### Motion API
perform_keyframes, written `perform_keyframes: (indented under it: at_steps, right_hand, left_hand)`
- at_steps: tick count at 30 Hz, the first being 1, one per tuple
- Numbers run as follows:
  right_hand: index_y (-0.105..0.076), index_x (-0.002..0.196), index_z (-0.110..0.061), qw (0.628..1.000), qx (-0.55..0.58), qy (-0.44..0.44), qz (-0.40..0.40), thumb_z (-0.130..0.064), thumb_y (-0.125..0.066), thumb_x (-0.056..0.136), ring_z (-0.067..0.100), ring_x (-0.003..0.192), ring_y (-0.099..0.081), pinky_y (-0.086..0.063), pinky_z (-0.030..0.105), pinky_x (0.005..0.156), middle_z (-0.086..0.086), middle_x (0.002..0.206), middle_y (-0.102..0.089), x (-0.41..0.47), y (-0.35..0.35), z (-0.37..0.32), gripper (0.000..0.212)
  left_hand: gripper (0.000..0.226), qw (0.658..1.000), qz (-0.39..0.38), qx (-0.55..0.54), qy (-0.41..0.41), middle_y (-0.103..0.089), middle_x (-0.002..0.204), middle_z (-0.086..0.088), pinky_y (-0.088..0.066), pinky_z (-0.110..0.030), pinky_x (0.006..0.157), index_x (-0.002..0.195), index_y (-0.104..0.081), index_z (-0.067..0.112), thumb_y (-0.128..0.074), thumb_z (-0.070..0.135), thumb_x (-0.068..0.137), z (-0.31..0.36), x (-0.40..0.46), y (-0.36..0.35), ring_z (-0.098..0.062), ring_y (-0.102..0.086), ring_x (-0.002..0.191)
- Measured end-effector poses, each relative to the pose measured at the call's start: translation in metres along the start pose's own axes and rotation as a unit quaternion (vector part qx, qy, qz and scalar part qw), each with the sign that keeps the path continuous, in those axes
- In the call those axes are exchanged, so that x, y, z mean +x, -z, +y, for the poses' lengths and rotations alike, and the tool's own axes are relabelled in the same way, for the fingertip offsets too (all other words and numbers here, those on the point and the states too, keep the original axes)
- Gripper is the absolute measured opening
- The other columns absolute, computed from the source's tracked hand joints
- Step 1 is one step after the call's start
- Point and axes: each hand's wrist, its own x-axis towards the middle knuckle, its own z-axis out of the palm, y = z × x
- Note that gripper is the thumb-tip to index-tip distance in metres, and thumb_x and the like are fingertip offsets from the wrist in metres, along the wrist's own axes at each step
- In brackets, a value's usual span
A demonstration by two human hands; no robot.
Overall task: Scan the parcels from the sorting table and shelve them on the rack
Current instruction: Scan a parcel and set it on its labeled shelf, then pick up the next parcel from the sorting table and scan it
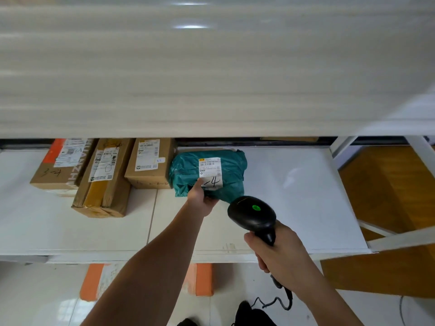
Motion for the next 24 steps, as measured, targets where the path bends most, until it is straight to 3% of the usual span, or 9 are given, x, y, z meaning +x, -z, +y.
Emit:
perform_keyframes:
  at_steps: [3,5,10,13,16,18,20,22,24]
  right_hand:
    - [-0.055,0.079,-0.020,1.000,-0.009,0.002,0.016,-0.029,-0.065,0.091,0.006,0.046,-0.056,-0.047,0.016,0.052,-0.001,0.058,-0.059,0.001,-0.002,0.008,0.018]
    - [-0.055,0.081,-0.021,1.000,-0.011,0.001,0.026,-0.029,-0.065,0.091,0.006,0.045,-0.057,-0.046,0.016,0.052,-0.003,0.058,-0.058,0.003,-0.002,0.013,0.016]
    - [-0.056,0.082,-0.017,0.999,0.016,-0.004,0.049,-0.026,-0.066,0.091,0.008,0.042,-0.056,-0.045,0.017,0.051,-0.003,0.055,-0.057,0.000,-0.002,0.019,0.016]
    - [-0.055,0.082,-0.013,0.998,0.028,-0.003,0.061,-0.024,-0.065,0.092,0.007,0.041,-0.054,-0.043,0.012,0.046,0.000,0.056,-0.057,-0.009,-0.002,0.009,0.018]
    - [-0.055,0.081,-0.014,0.998,0.036,0.002,0.059,-0.022,-0.065,0.093,0.007,0.041,-0.053,-0.043,0.011,0.045,0.000,0.056,-0.056,-0.023,-0.001,-0.011,0.017]
    - [-0.055,0.080,-0.017,0.997,0.041,0.009,0.057,-0.022,-0.064,0.093,0.006,0.042,-0.052,-0.043,0.011,0.046,0.001,0.057,-0.056,-0.034,0.001,-0.025,0.017]
    - [-0.055,0.080,-0.017,0.997,0.037,0.019,0.064,-0.023,-0.064,0.093,0.006,0.043,-0.053,-0.043,0.012,0.046,0.000,0.057,-0.056,-0.047,0.002,-0.038,0.016]
    - [-0.056,0.082,-0.016,0.996,0.036,0.025,0.077,-0.023,-0.063,0.093,0.006,0.043,-0.054,-0.043,0.013,0.046,-0.001,0.058,-0.057,-0.063,0.001,-0.047,0.015]
    - [-0.056,0.083,-0.015,0.995,0.043,0.023,0.092,-0.022,-0.062,0.094,0.004,0.041,-0.052,-0.040,0.013,0.043,-0.001,0.059,-0.056,-0.082,0.000,-0.053,0.015]
  left_hand:
    - [0.030,1.000,-0.005,0.000,-0.024,-0.074,0.113,-0.018,-0.064,-0.047,0.071,0.130,-0.066,0.010,-0.054,0.028,0.109,0.019,0.013,-0.013,-0.033,-0.073,0.095]
    - [0.026,0.999,-0.018,0.013,-0.037,-0.074,0.114,-0.016,-0.064,-0.045,0.072,0.126,-0.068,0.012,-0.053,0.026,0.110,0.033,0.026,-0.021,-0.033,-0.073,0.094]
    - [0.040,0.998,-0.011,0.038,-0.056,-0.065,0.140,-0.015,-0.052,-0.047,0.110,0.143,-0.060,0.011,-0.040,0.032,0.115,0.063,0.042,-0.024,-0.035,-0.063,0.127]
    - [0.040,0.996,0.003,0.078,-0.053,-0.061,0.144,-0.017,-0.054,-0.044,0.100,0.141,-0.057,0.012,-0.045,0.037,0.113,0.067,0.018,-0.016,-0.035,-0.066,0.118]
    - [0.044,0.975,0.020,0.223,-0.016,-0.055,0.144,-0.020,-0.057,-0.048,0.101,0.142,-0.052,0.011,-0.060,0.036,0.108,0.064,-0.009,-0.005,-0.039,-0.067,0.114]
    - [0.053,0.934,0.016,0.358,0.000,-0.056,0.142,-0.020,-0.058,-0.049,0.098,0.145,-0.049,0.008,-0.067,0.037,0.103,0.061,-0.032,-0.002,-0.040,-0.068,0.113]
    - [0.041,0.869,-0.029,0.493,-0.012,-0.061,0.135,-0.015,-0.055,-0.043,0.093,0.131,-0.056,0.011,-0.067,0.037,0.103,0.059,-0.053,-0.005,-0.032,-0.067,0.106]
    - [0.034,0.771,-0.076,0.627,-0.077,-0.065,0.126,-0.011,-0.051,-0.037,0.086,0.120,-0.064,0.015,-0.068,0.043,0.102,0.059,-0.072,-0.015,-0.026,-0.064,0.095]
    - [0.061,0.649,-0.133,0.731,-0.162,-0.066,0.132,-0.014,-0.049,-0.038,0.098,0.129,-0.066,0.010,-0.065,0.063,0.097,0.057,-0.092,-0.029,-0.028,-0.063,0.110]
